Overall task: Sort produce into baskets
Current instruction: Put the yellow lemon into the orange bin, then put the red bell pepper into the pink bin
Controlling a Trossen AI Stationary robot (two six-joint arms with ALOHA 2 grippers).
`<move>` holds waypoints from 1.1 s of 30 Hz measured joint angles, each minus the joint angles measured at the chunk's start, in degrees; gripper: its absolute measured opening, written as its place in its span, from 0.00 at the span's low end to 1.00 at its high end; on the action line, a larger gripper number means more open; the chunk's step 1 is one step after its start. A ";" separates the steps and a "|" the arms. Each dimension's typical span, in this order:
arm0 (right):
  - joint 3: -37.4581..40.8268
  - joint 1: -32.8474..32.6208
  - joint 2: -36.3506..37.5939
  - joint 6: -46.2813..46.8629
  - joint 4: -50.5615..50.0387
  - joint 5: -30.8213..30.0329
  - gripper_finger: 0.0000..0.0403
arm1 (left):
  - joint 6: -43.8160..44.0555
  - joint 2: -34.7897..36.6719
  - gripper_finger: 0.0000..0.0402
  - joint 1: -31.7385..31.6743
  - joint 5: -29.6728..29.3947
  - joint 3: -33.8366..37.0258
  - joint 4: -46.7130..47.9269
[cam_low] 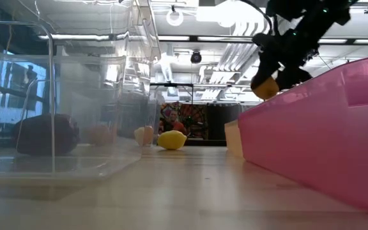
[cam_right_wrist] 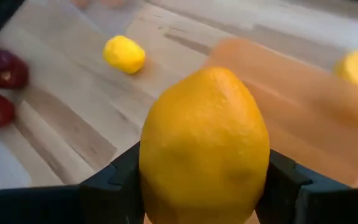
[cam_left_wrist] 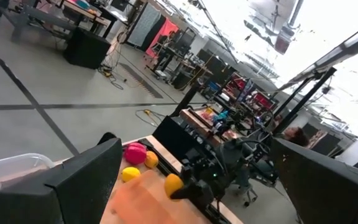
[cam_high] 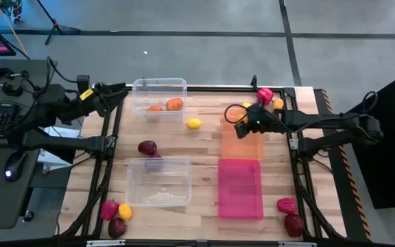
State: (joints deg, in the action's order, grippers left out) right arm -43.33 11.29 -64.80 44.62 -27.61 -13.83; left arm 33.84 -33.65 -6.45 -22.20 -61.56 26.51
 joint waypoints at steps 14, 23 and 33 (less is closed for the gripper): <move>4.09 -0.02 2.92 6.91 0.48 6.67 0.82 | -0.01 -1.44 0.99 0.00 -1.41 0.02 -0.06; -2.32 -0.24 5.25 9.89 -1.45 11.93 0.88 | -1.50 -1.44 0.99 -0.01 -1.41 0.02 -0.82; -6.54 -16.27 7.07 17.22 -8.24 22.61 0.84 | -1.54 -1.44 0.99 -0.01 -1.41 0.00 -0.83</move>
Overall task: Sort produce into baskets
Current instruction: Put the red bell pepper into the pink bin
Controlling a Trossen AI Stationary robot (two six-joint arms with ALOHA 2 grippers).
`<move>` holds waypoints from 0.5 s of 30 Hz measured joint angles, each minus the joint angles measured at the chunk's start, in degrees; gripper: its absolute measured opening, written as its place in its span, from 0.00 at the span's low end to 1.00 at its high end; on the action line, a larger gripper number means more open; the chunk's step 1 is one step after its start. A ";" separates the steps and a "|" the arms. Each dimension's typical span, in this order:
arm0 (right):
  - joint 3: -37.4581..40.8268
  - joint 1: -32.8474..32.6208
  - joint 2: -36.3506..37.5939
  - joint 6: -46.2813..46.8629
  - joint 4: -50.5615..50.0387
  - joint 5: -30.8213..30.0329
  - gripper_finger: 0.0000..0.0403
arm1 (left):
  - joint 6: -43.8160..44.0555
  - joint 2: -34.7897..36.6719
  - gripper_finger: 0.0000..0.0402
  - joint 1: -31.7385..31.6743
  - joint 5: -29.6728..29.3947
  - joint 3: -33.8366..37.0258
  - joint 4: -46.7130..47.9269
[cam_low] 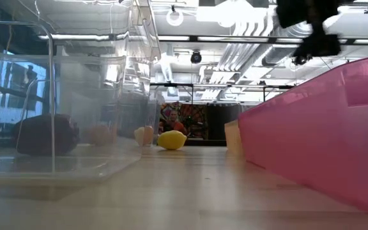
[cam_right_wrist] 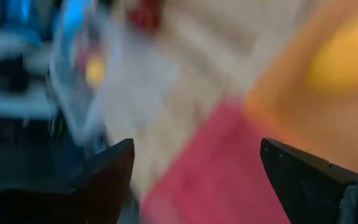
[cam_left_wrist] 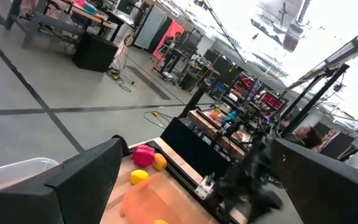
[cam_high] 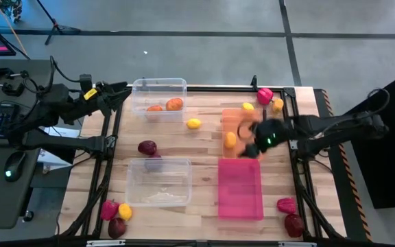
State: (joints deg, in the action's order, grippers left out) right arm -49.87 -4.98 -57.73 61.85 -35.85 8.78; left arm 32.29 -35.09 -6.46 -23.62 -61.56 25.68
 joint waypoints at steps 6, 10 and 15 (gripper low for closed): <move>0.02 -18.41 0.00 12.48 -10.86 2.36 0.84 | -0.15 0.00 0.99 0.00 0.00 0.00 0.01; 0.07 -30.30 -0.80 22.58 -14.39 0.49 0.84 | -1.05 0.00 0.99 0.00 0.00 0.00 0.01; 0.07 -40.07 -3.80 29.35 -14.67 0.26 0.84 | -1.07 0.00 0.99 0.00 -0.02 0.01 0.01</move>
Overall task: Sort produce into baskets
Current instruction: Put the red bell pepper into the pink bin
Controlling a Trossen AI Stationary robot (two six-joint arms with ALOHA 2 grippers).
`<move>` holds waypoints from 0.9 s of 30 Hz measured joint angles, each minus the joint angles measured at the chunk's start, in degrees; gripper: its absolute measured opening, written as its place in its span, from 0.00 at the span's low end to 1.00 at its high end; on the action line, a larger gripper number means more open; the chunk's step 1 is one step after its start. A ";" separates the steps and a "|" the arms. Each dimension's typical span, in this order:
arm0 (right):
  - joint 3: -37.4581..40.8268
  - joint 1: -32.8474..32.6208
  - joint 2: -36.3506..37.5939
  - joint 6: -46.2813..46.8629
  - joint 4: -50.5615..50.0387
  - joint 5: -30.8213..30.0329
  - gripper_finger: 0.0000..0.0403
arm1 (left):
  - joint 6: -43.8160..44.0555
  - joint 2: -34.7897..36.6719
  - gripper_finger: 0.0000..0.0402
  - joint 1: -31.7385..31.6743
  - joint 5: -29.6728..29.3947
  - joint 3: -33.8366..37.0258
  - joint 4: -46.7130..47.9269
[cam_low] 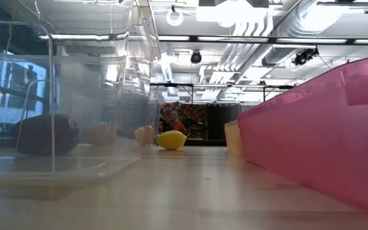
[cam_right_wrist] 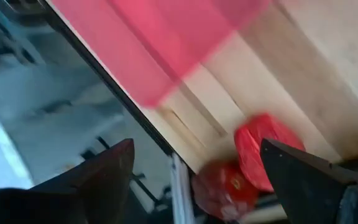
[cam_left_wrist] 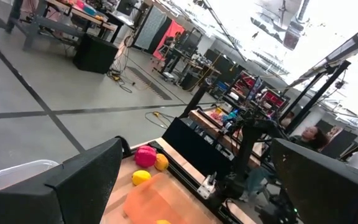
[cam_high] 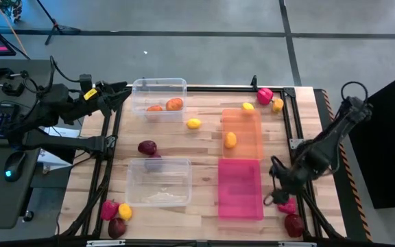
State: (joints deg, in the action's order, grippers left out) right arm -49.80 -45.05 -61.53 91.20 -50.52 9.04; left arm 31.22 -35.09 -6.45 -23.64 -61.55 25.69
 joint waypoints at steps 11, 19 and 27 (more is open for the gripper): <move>0.02 -6.03 -13.14 0.33 0.96 6.15 0.84 | 0.02 0.00 0.99 0.00 -0.07 0.00 0.12; 0.04 -5.99 -19.01 -2.78 -3.07 6.93 0.84 | 0.02 0.00 0.99 0.00 -0.96 0.01 0.11; 0.04 -5.99 -23.01 -10.51 -2.41 8.65 0.84 | 0.04 0.00 0.99 0.00 -1.02 0.02 0.13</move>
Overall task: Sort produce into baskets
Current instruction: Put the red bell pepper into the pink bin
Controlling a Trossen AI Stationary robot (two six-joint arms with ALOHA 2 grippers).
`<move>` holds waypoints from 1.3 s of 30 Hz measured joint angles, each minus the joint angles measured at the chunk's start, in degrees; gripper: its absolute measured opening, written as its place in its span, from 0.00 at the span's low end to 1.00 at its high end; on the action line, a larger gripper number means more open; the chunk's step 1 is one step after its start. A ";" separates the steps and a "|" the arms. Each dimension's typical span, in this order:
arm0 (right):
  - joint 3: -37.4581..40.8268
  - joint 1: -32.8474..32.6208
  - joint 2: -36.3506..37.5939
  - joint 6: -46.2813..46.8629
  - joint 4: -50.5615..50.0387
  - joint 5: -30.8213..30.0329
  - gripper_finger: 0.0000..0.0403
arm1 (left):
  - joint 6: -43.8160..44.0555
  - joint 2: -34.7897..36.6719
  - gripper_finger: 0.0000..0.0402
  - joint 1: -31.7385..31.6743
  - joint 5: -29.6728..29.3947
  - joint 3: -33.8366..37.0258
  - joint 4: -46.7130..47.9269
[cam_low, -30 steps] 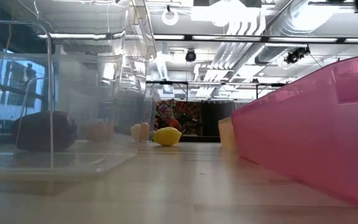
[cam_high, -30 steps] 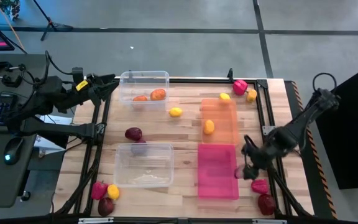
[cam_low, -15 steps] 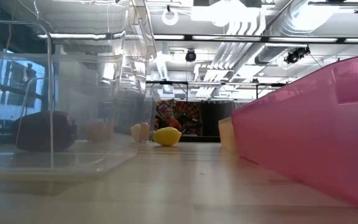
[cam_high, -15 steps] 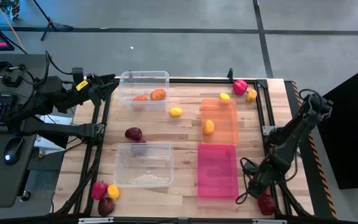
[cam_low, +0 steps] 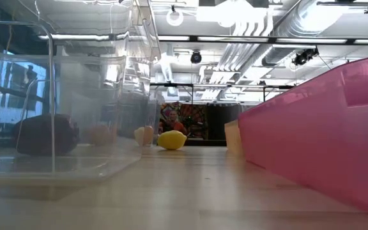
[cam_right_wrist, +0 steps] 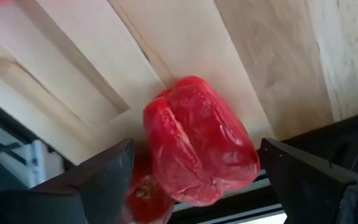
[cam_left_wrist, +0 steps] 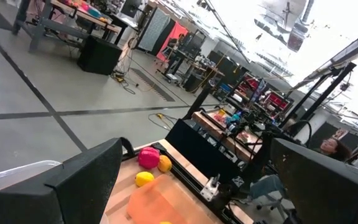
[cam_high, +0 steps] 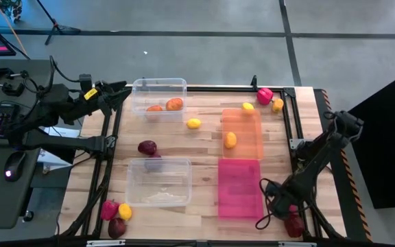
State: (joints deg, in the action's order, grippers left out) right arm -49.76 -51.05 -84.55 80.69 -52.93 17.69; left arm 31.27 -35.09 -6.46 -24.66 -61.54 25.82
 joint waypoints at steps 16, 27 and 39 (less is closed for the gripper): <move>0.00 0.04 -8.69 -7.68 2.10 3.21 0.84 | -0.02 0.00 0.99 0.00 0.00 -0.02 0.04; -2.10 1.27 -2.75 -7.35 -8.25 2.09 0.58 | -1.43 0.00 0.99 0.02 -0.45 -0.02 0.04; -13.27 10.98 9.10 -4.38 -7.00 -35.45 0.63 | -1.53 0.02 0.99 0.02 -1.93 -0.02 0.04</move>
State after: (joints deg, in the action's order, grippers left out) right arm -63.02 -40.07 -75.45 76.31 -59.93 -17.76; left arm 29.74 -35.07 -6.44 -26.59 -61.56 25.87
